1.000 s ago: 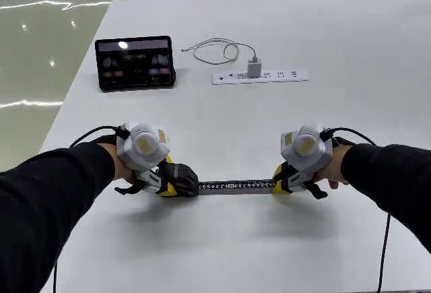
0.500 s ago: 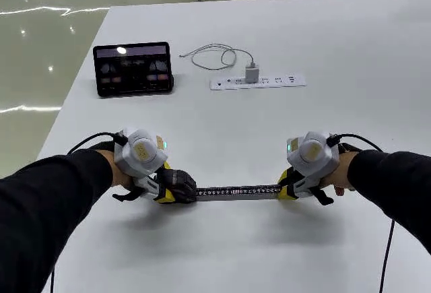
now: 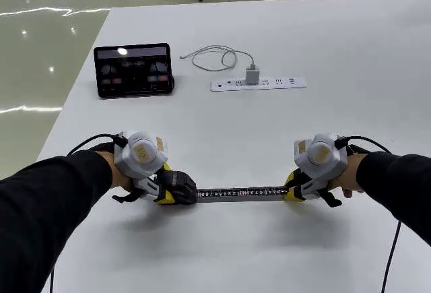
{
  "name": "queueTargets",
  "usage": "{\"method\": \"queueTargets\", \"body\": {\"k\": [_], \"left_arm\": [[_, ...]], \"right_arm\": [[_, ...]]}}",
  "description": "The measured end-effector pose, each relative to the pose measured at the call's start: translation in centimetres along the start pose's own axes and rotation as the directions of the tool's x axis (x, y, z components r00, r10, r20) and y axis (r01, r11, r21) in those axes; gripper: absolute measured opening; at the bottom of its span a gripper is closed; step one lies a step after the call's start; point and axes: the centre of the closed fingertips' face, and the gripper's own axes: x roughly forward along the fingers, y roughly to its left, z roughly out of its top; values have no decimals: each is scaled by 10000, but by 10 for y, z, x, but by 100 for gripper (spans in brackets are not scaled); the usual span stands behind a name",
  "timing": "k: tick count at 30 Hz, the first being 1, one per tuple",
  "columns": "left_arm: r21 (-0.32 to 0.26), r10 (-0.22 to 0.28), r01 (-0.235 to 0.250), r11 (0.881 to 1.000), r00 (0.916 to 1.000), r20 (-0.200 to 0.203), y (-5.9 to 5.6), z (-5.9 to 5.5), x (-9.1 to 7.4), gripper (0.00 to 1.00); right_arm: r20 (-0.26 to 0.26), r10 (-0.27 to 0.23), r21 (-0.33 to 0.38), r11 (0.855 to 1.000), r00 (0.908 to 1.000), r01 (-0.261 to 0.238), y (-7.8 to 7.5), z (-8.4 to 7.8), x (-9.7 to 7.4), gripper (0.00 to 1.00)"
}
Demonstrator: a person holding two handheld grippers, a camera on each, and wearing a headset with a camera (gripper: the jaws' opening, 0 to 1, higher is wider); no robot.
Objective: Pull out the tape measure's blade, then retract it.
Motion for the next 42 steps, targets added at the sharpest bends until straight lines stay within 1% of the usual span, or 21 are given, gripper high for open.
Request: {"method": "queueTargets", "body": {"k": [4, 11, 32, 42], "left_arm": [[-22, 4, -4, 10000, 10000, -3, 0, 0, 0, 30], [-23, -2, 2, 10000, 10000, 1, 0, 0, 0, 30], [-54, -10, 10, 10000, 10000, 31, -1, 1, 0, 30], [-56, -6, 6, 10000, 10000, 32, -2, 2, -2, 30]], "right_arm": [[-81, -8, -113, 9999, 10000, 7, 0, -3, -2, 9], [-179, -57, -114, 9999, 9998, 55, -1, -8, -5, 9], [-335, -153, 128, 9998, 9993, 158, -8, -25, -14, 9], [-341, -167, 171, 9997, 9993, 172, -6, -25, -15, 10]]}}
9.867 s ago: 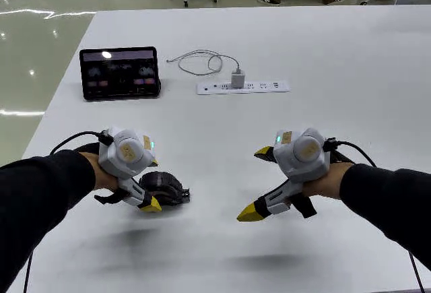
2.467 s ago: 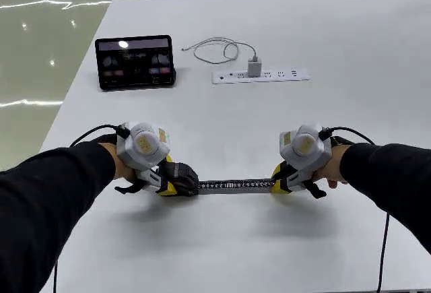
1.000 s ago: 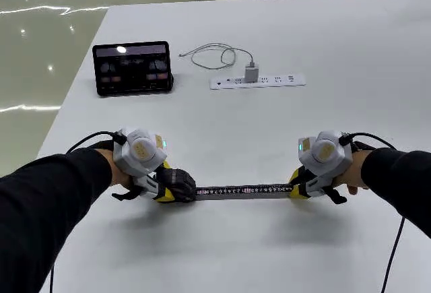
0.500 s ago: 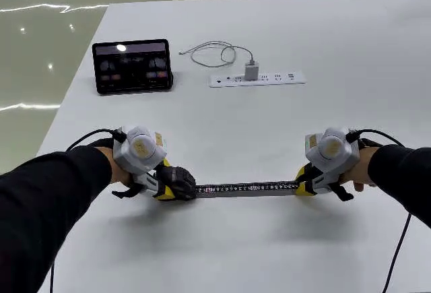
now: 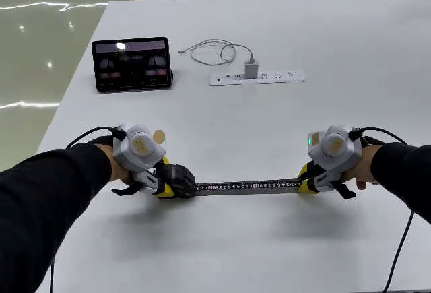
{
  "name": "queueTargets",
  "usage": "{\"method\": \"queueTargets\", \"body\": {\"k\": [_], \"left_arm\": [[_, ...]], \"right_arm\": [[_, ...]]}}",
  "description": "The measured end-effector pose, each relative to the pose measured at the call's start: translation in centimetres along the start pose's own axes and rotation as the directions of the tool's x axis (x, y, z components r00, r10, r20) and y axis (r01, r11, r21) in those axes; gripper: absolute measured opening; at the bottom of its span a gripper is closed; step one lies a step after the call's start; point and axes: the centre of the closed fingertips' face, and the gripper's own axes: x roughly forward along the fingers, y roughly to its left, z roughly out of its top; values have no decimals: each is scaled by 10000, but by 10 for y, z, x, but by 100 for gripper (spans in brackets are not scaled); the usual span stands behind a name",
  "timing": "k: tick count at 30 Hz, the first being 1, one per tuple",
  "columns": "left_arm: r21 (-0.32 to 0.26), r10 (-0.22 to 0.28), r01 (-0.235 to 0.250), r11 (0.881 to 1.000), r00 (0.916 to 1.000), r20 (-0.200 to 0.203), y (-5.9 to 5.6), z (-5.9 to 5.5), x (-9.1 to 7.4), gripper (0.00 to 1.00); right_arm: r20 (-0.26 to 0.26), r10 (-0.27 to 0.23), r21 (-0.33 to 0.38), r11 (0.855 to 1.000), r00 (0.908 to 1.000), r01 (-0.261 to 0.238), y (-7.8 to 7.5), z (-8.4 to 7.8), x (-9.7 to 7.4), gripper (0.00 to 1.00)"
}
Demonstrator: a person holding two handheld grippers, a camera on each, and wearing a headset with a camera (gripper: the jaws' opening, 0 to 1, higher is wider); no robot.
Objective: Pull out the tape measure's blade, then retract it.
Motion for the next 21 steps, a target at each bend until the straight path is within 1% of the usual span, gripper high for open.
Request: {"method": "queueTargets", "body": {"k": [5, 11, 15, 19, 21], "left_arm": [[-7, 9, -9, 10000, 10000, 15, -1, 1, -1, 30], [-27, 2, -2, 10000, 10000, 35, -2, 2, -1, 30], [-23, 3, -3, 10000, 10000, 19, -2, 2, -1, 30], [-108, 40, -39, 9999, 9999, 104, -1, 2, -1, 31], [-102, 37, -36, 9999, 10000, 72, 0, 3, -1, 31]], "right_arm": [[3, 55, 109, 9999, 10000, -55, 1, 0, 0, 10], [-123, 105, -87, 9999, 9999, -106, 0, 0, 0, 10], [-164, 115, -98, 9999, 9998, -117, 0, 0, 0, 10], [-236, 91, -337, 9994, 9997, -99, 1, 0, 0, 10], [-291, 106, -361, 9993, 9995, -116, 0, 1, 0, 10]]}}
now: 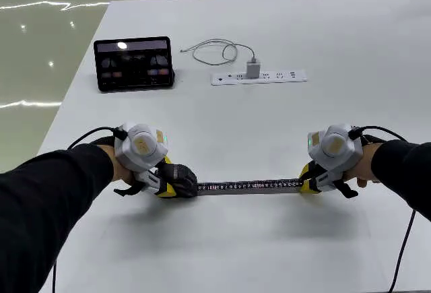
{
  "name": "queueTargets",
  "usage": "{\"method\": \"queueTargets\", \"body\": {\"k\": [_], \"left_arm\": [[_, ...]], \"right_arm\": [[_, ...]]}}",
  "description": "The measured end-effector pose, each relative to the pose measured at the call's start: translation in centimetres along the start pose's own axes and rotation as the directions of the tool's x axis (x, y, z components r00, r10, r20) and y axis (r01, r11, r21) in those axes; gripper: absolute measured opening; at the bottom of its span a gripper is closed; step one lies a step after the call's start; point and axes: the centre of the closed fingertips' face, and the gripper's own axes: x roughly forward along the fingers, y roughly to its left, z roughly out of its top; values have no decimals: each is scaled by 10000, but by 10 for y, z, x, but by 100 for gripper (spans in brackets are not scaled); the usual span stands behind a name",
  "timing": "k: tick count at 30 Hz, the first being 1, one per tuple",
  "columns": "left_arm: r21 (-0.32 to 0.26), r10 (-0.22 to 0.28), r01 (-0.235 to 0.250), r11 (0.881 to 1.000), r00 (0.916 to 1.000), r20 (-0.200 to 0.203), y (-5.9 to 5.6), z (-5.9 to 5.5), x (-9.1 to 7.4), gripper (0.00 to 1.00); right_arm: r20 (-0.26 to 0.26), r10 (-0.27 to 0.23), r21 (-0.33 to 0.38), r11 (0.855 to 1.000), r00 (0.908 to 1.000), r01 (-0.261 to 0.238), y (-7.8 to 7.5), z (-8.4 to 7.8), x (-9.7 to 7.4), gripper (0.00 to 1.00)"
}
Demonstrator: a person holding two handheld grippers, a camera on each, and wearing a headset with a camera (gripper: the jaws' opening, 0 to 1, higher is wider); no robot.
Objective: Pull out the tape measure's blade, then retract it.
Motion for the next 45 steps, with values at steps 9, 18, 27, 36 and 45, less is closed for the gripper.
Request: {"method": "queueTargets", "body": {"k": [9, 18, 27, 36, 45], "left_arm": [[224, -178, 187, 9996, 9991, -379, 3, -2, 2, 31], [421, -243, 272, 9987, 9974, -685, 3, -3, 3, 32], [158, -169, 181, 9997, 9972, -724, 4, -4, 4, 34], [-101, -187, 183, 9998, 9988, -453, 6, 4, 3, 54], [-615, -577, 546, 9966, 9971, -492, -5, -1, -2, 79]], "right_arm": [[-553, 328, -151, 9993, 9979, -337, 4, 1, 2, 11], [-860, 352, -595, 9974, 9957, -404, 4, 0, 2, 12], [-879, 59, -783, 9969, 9961, -128, 2, 0, -1, 13], [-684, -8, 62, 10000, 9977, 12, 1, -6, -13, 21], [-606, 54, 489, 9988, 9981, -24, 7, -11, -18, 37]]}}
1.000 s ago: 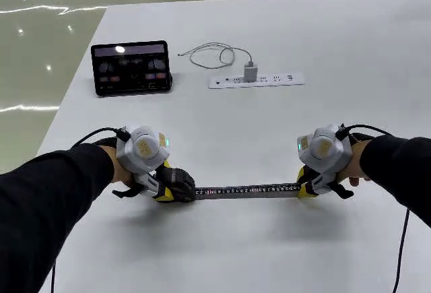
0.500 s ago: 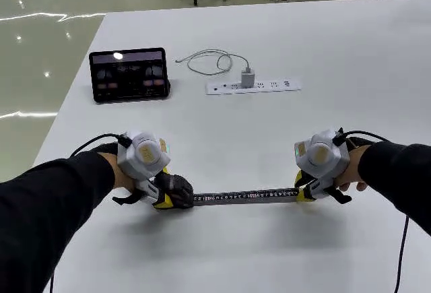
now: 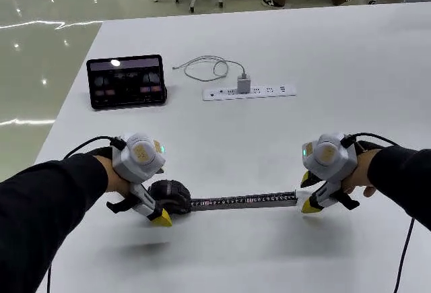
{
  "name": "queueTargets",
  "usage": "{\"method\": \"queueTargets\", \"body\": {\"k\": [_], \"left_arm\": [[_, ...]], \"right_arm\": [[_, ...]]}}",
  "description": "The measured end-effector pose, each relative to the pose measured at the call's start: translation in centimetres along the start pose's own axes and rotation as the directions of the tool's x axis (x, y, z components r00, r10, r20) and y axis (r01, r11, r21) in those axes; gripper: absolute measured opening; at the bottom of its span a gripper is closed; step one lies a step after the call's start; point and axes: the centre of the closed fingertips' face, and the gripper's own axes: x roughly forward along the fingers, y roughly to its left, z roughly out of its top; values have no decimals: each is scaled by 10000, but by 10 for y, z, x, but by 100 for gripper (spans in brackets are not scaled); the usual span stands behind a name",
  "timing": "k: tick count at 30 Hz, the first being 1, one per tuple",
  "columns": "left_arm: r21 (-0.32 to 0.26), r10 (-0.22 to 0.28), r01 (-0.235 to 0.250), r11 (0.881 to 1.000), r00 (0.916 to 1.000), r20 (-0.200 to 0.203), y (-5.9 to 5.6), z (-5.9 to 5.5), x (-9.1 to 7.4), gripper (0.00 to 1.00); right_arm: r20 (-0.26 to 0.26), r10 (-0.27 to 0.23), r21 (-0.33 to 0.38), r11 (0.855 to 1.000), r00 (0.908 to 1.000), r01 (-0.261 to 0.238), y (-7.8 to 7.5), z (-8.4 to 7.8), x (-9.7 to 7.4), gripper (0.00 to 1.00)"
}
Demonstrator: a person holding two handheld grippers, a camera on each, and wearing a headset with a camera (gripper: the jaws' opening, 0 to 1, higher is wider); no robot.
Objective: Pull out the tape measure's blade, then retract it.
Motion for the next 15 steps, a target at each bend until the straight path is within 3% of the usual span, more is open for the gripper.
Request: {"method": "queueTargets", "body": {"k": [7, 12, 15], "left_arm": [[-435, -57, 55, 9990, 10000, -42, -9, -4, 1, 93], [-872, 215, -184, 9960, 9992, 349, -9, -3, -2, 100], [-1467, 563, -481, 9880, 9970, 522, -7, -3, -4, 100]], "right_arm": [[112, -16, -53, 10000, 9999, 17, 5, 4, -1, 45], [193, 1, 86, 10000, 9998, -3, 11, 5, -1, 55], [360, -240, 422, 9989, 9991, 225, 11, 6, -2, 59]]}}
